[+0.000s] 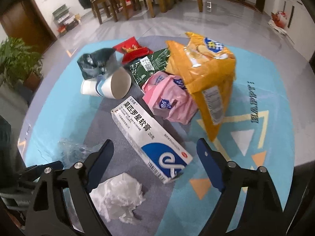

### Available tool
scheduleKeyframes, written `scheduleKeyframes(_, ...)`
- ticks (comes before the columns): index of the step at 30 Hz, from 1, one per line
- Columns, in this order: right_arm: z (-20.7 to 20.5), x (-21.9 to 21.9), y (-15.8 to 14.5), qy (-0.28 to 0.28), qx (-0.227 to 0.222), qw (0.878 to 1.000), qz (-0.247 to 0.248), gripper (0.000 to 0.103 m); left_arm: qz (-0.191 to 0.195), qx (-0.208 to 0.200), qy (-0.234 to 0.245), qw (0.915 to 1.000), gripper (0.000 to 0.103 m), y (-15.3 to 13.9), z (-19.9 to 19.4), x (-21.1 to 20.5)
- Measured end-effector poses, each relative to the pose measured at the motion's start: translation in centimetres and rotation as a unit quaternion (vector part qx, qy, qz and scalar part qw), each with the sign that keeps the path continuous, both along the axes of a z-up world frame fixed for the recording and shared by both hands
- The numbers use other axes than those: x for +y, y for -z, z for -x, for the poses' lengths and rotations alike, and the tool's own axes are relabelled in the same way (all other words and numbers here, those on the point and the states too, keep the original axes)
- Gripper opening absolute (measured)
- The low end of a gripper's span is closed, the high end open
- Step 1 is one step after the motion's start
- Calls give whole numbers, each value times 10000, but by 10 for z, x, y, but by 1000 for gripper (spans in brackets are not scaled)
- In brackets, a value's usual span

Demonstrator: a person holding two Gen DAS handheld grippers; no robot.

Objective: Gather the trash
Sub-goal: 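Grasp the clear plastic bag with the left tool while the right tool grasps the white ointment box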

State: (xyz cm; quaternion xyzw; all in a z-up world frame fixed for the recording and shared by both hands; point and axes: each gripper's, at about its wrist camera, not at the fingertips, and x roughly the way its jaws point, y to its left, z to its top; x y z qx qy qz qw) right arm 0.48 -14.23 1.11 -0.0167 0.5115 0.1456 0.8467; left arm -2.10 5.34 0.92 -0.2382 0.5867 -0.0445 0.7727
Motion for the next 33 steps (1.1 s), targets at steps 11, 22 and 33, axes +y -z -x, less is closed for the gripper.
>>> scheduleKeyframes(11,-11,15,31,-256,319,9991,103,84,-335,-287,290,9986,53,-1,2,-29)
scheduleKeyframes(22,-1,28,37,-320,243,9985,363,53,-129,-535,330,9979,38,-21,-5,-28)
scheduleKeyframes(33,5,19,18,198,170,9996,-77,31,-276,-987,-140,9946,38,-45,-7,0)
